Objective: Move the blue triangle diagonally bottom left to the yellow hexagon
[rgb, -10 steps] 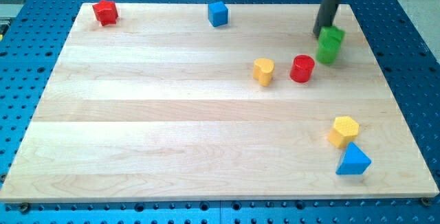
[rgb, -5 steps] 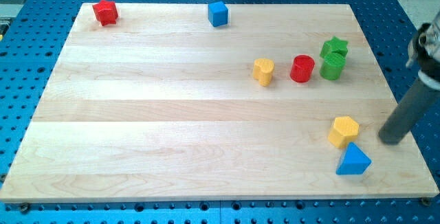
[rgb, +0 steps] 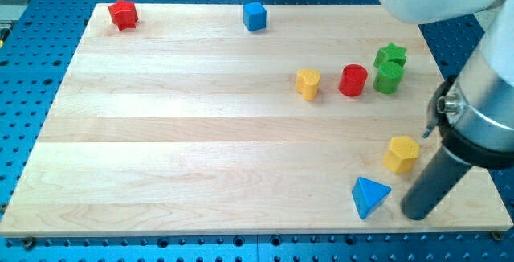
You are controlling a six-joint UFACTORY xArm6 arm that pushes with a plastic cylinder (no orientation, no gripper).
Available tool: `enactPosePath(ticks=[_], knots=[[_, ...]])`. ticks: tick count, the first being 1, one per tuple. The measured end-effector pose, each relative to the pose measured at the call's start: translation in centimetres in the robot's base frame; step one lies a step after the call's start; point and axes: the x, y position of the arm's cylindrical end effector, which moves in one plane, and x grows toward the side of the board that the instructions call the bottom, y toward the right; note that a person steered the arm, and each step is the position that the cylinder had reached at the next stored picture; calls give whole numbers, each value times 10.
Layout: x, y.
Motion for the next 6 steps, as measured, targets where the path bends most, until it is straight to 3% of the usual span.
enactPosePath(ticks=[1,3,5,6], knots=[[-12,-41],[-50,-50],[-30,-35],[-22,-55]])
